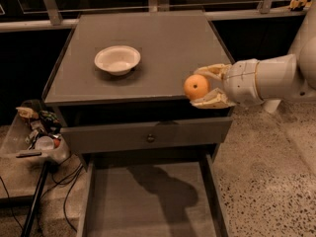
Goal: Pick orange from middle drawer and place on counter
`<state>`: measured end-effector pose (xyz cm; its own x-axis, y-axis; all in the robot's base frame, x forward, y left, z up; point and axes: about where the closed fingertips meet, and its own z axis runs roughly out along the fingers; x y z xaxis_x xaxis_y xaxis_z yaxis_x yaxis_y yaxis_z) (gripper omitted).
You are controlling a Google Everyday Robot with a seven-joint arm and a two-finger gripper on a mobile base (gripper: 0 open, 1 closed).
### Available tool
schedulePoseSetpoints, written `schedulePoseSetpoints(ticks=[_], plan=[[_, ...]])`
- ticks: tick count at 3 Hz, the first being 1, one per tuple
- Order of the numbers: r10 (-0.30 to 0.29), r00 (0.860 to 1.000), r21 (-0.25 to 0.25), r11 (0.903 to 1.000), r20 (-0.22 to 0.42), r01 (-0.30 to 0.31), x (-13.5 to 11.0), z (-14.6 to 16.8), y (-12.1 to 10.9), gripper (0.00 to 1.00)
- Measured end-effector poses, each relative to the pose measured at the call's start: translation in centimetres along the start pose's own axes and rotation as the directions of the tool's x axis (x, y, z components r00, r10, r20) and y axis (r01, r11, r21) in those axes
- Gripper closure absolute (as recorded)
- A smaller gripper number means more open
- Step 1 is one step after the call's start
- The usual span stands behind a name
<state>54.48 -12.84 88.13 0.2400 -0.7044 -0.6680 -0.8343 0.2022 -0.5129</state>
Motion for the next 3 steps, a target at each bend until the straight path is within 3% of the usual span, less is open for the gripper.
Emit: schedulePoseSetpoints(ticks=[1,3], plan=[[-0.016,1.0,0.004,0.9999,0.009,0.016,-0.5,0.3,-0.3,1.0],[-0.082,0.994,0.033,0.9962,0.077,0.08,-3.2,5.1,-6.2,1.0]])
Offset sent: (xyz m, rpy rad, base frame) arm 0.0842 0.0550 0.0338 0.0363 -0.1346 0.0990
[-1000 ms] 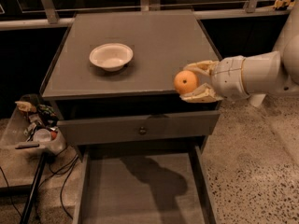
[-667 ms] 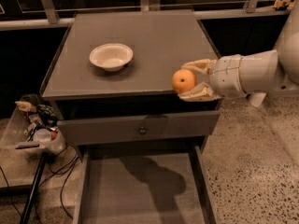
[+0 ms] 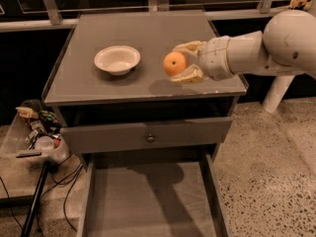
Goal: Pick orange from middle drawer and place on counter
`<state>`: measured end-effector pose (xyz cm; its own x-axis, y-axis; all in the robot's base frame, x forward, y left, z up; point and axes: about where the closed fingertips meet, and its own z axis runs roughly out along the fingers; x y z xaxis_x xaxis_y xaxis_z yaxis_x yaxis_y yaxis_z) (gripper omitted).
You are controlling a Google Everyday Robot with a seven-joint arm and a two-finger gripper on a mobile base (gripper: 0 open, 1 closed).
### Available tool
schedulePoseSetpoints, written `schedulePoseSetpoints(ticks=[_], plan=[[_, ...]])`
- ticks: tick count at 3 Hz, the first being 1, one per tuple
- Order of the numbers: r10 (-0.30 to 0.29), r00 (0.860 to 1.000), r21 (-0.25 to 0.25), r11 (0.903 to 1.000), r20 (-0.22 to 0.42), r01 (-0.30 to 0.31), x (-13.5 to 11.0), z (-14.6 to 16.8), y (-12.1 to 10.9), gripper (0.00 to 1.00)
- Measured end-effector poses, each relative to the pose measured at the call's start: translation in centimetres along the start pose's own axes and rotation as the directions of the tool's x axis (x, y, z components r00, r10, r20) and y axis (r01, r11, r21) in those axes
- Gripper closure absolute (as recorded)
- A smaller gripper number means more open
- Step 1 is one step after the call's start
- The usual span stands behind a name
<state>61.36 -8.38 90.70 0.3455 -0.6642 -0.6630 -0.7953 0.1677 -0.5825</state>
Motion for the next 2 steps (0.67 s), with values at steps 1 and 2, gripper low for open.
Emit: schedulePoseSetpoints(ticks=[1,2], plan=[[0.033,0.999,0.009,0.9994,0.007,-0.033,0.8,2.7,-3.3,1.0],[0.097,0.995,0.002,0.9953,-0.002,-0.097,1.8,5.0,-5.5,1.0]])
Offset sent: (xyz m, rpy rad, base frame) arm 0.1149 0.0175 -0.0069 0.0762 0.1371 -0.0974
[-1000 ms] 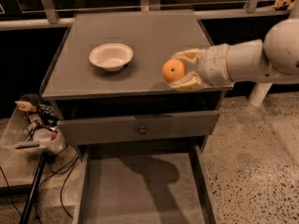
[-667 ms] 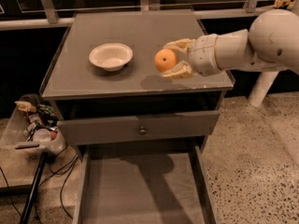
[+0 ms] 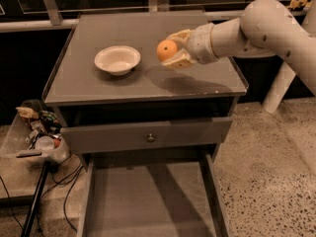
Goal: Pick orange from middle drawer and place on counter
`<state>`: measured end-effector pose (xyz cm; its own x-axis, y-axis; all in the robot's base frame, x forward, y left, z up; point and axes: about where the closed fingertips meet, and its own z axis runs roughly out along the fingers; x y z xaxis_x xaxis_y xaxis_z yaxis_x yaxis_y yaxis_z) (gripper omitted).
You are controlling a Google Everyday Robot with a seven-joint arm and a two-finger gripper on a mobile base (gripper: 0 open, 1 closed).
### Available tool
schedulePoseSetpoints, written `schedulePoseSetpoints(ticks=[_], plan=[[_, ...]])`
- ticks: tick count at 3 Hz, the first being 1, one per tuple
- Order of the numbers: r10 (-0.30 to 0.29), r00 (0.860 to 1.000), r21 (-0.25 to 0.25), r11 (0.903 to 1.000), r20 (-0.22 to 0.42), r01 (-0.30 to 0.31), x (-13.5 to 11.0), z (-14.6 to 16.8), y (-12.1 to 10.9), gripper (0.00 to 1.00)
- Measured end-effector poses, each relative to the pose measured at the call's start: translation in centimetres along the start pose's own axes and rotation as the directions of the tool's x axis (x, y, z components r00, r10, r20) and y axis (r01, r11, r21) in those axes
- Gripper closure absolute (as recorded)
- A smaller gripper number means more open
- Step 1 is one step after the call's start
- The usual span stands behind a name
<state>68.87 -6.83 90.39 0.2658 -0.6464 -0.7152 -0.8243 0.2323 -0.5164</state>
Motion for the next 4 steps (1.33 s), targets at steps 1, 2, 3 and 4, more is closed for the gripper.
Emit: schedulePoseSetpoints(ticks=[1,2,3,4], plan=[[0.059,0.998,-0.001,0.9983,-0.021,-0.059,1.2,1.6,-1.3,1.0],[0.131,0.991,-0.014,0.9912,-0.021,-0.131,2.3,2.8,-1.8,1.0],[0.167,0.986,-0.024,0.9856,-0.03,-0.167,2.8,3.3,-1.7,1.0],[0.18,0.982,-0.05,0.982,-0.056,-0.182,3.1,3.8,-0.7,1.0]])
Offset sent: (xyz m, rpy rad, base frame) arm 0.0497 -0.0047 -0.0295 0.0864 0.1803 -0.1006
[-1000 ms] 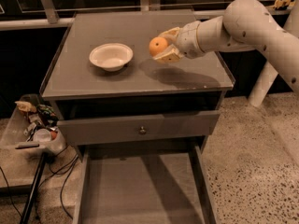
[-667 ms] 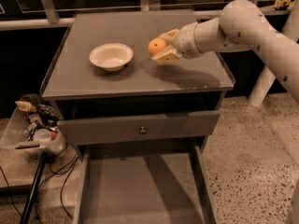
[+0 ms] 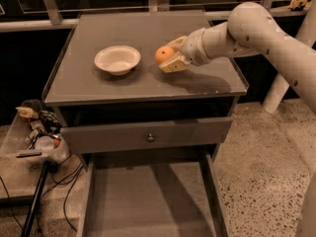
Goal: Pick orange from middle drawer and place on counter
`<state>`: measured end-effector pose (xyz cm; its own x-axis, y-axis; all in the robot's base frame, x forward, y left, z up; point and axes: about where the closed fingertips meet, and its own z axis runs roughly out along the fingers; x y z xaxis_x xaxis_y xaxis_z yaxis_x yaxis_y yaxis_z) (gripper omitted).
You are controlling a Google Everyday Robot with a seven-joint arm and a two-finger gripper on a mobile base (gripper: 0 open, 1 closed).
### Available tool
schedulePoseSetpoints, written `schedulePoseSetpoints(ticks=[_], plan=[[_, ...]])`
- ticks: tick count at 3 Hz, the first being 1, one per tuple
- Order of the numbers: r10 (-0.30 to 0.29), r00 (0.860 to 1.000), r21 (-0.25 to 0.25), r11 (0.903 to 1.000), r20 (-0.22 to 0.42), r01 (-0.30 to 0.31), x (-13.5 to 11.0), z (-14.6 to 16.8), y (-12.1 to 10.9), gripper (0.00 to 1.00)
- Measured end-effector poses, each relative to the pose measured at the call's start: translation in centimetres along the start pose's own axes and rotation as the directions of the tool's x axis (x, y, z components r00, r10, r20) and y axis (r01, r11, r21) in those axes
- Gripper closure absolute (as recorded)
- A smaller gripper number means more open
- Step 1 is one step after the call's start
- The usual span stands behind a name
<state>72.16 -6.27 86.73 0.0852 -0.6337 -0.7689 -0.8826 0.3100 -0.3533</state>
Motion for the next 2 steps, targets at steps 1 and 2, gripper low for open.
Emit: schedulePoseSetpoints(ticks=[1,2], plan=[[0.01,1.0,-0.022,0.9997,-0.018,-0.01,0.35,0.39,0.7,1.0],[0.01,1.0,-0.023,0.9997,-0.018,-0.01,0.35,0.4,0.7,0.81]])
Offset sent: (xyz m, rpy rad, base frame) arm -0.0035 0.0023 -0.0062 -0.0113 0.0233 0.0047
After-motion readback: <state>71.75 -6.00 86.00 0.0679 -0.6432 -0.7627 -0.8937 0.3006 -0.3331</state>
